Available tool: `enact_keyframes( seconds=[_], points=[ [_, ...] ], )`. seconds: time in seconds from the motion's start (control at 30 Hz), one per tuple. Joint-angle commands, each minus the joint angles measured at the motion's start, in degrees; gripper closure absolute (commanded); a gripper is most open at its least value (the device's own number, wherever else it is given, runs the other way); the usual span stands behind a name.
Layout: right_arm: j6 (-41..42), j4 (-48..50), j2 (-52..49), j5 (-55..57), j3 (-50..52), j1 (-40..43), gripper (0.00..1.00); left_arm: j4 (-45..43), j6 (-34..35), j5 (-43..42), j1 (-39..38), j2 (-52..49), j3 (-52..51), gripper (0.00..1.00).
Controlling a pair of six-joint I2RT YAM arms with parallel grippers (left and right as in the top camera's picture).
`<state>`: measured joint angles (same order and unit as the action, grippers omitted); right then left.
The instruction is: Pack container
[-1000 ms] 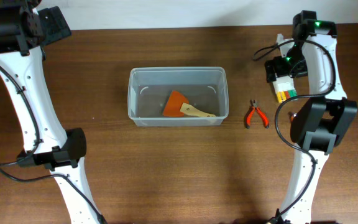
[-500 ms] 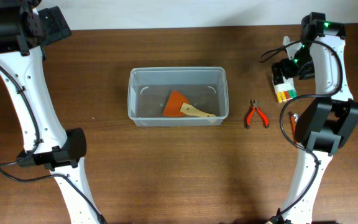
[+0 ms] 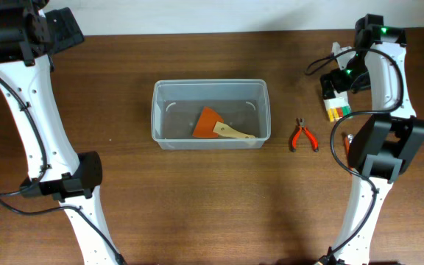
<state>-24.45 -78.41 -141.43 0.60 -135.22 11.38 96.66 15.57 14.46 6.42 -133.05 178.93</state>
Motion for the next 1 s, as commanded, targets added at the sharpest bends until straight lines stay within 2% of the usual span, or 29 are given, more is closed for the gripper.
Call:
enact_keyframes(
  seconds=[0.0,0.97],
  points=[
    [0.46,-0.22,-2.36,-0.15,-0.70,-0.20,0.02,0.02,-0.68,1.01,0.39,1.73,0.04,0.01],
    [1.38,2.58,-4.35,0.26,-0.70,-0.42,0.01,0.02,-0.68,1.01,0.42,1.73,0.04,0.01]
  ],
)
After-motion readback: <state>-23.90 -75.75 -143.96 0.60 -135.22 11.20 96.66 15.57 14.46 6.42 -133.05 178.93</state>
